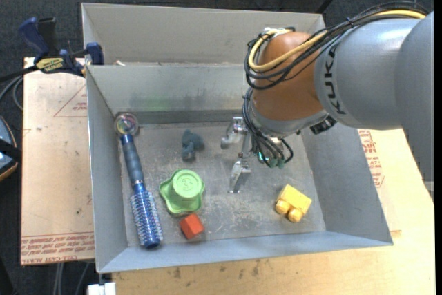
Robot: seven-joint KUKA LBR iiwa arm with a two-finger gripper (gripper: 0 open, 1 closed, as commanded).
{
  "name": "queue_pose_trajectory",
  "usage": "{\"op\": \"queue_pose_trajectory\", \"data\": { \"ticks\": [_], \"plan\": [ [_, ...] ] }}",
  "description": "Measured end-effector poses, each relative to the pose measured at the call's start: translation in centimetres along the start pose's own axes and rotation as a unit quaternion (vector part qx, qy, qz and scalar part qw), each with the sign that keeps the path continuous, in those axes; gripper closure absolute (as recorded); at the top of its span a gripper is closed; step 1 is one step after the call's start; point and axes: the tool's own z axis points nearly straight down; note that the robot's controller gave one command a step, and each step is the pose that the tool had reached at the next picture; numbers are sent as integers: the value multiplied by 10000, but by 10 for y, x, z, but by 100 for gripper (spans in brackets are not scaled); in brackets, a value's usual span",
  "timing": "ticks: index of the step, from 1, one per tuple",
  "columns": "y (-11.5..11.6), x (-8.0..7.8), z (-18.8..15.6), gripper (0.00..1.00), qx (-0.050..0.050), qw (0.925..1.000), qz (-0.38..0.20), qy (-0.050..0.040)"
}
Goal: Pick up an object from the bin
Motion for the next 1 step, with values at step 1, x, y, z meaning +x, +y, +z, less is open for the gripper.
{"op": "queue_pose_trajectory", "data": {
  "ticks": [1],
  "plan": [
    [90,-70,57,0,8,9977,-678,-68]
  ]
}}
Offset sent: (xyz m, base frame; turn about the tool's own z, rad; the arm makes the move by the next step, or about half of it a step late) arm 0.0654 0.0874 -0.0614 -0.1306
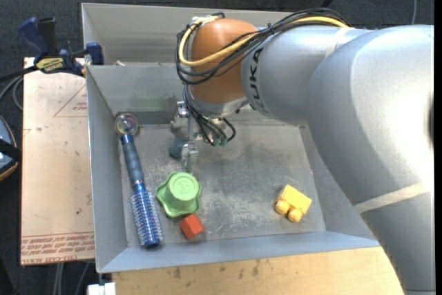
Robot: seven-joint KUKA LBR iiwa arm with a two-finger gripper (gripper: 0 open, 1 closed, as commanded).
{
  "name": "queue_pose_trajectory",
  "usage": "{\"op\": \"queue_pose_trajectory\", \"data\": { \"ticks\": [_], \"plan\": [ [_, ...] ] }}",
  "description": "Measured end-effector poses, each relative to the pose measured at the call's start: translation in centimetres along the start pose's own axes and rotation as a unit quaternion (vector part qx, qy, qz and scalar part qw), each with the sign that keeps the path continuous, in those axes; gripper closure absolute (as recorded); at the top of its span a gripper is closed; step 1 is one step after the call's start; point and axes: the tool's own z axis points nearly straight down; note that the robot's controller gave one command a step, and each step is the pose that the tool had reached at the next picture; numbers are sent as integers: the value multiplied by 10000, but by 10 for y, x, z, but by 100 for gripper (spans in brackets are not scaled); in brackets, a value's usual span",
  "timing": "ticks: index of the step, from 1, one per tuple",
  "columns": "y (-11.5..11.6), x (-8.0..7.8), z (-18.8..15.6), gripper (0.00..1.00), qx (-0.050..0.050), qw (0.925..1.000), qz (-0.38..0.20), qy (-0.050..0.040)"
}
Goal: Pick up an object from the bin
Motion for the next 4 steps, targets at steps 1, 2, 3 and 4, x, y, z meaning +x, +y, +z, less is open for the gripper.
{"op": "queue_pose_trajectory", "data": {
  "ticks": [1,2,3,4],
  "plan": [
    [-51,-7,-28,0,2,9994,-339,-2],
    [-24,-3,-34,0,-15,9938,-1110,11],
    [-39,-5,-3,0,-27,9847,-1741,-15],
    [-37,-3,-3,0,-9,9931,-1168,-30]
  ]
}}
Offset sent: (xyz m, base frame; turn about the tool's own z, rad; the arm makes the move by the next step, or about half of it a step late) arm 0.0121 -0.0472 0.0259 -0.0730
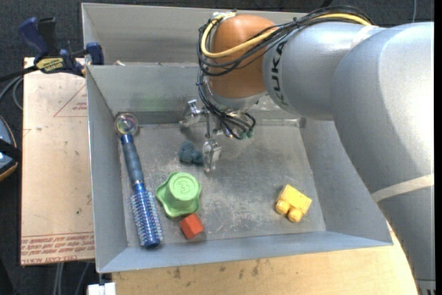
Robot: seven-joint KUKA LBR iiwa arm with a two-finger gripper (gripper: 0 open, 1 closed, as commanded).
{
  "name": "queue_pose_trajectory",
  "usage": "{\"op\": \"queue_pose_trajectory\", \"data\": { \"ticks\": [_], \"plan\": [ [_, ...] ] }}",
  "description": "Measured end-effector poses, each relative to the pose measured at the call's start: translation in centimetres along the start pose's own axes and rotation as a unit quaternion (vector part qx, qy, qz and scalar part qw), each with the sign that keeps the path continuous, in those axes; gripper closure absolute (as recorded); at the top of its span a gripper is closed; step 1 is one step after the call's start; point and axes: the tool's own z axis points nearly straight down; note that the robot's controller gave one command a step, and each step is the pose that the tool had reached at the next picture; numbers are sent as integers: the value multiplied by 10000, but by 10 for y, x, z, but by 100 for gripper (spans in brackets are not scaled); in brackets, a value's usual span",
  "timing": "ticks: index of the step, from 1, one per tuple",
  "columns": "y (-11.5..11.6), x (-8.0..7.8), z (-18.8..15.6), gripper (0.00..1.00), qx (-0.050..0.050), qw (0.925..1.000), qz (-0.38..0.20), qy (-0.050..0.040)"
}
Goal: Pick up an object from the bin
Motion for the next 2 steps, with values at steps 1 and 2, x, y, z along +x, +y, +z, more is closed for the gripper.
{"op": "queue_pose_trajectory", "data": {
  "ticks": [1,2],
  "plan": [
    [0,-1,-2,100,-4,10000,12,-16],
    [0,-4,-52,100,-2,10000,13,9]
  ]
}}
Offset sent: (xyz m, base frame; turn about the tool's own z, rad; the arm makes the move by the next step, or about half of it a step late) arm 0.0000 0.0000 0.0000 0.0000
